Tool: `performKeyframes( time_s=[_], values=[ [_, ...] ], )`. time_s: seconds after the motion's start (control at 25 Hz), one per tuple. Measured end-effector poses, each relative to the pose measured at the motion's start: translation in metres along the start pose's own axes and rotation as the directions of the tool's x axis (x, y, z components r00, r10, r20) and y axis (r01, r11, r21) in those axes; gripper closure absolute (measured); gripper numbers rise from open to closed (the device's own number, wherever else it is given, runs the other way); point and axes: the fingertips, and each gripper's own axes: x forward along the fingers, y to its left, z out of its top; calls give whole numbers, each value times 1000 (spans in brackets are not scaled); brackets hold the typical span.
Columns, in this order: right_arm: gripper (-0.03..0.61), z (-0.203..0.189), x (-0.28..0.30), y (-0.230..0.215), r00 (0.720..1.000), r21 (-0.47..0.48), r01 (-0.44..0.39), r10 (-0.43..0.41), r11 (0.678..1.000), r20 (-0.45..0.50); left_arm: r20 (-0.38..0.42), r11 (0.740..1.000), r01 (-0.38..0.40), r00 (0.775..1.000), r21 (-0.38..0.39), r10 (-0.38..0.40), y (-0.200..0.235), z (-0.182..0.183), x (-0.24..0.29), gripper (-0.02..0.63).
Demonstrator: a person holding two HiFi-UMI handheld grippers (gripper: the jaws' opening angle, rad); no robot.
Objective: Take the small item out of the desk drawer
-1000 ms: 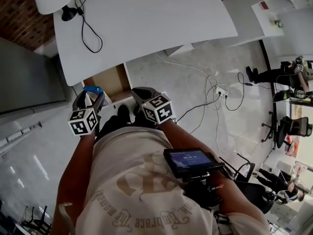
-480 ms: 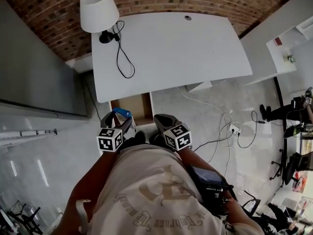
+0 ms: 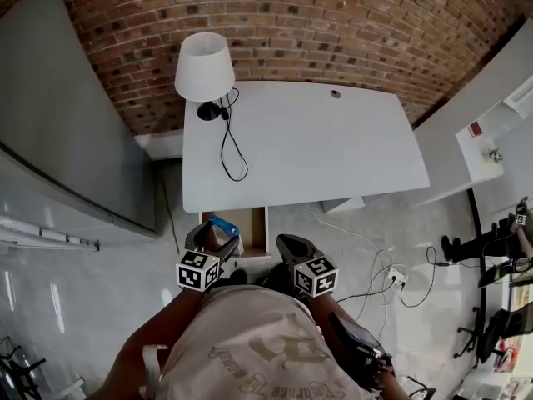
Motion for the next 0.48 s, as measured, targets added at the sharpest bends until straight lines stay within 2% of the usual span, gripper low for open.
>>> performKeyframes(
  time_s=[0.28, 0.48],
  values=[
    [572, 44, -16, -13, 995, -7, -3, 4, 1000, 97, 85, 998, 29, 996, 51, -34, -9, 42, -2, 236],
    [572, 62, -23, -20, 992, -19, 4, -1, 1000, 128, 103, 997, 42, 993, 66, -48, -11, 57, -1, 236]
  ],
)
